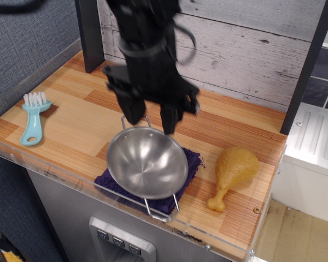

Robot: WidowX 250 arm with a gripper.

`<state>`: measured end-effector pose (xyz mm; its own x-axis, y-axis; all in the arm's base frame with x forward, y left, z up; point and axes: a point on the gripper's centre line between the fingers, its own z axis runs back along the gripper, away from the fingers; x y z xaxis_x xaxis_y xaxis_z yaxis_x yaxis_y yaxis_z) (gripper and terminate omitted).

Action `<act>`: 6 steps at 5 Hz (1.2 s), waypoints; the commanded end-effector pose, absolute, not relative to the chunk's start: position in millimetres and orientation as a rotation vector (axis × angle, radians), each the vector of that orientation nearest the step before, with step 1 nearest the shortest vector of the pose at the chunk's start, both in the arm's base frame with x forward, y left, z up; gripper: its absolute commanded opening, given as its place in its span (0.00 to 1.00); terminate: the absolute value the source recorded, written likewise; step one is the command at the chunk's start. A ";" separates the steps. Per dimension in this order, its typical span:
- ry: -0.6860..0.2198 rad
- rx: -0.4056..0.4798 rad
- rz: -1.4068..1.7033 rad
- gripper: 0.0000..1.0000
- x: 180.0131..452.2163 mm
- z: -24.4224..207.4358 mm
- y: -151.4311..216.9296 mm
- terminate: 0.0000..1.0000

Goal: Place the pot on top of towel.

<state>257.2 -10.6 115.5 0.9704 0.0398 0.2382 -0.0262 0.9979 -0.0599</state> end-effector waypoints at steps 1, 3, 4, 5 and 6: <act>-0.373 -0.067 0.241 1.00 267.5 171.7 73.8 0.00; -0.264 -0.070 0.116 1.00 289.3 147.5 77.2 0.00; -0.215 -0.041 0.053 1.00 297.2 141.8 69.3 0.00; -0.214 -0.032 0.042 1.00 300.0 142.9 67.2 0.00; -0.214 -0.032 0.042 1.00 300.0 142.9 67.2 0.00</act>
<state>304.1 58.7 133.0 0.9824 0.0506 0.1800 -0.0432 0.9981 -0.0447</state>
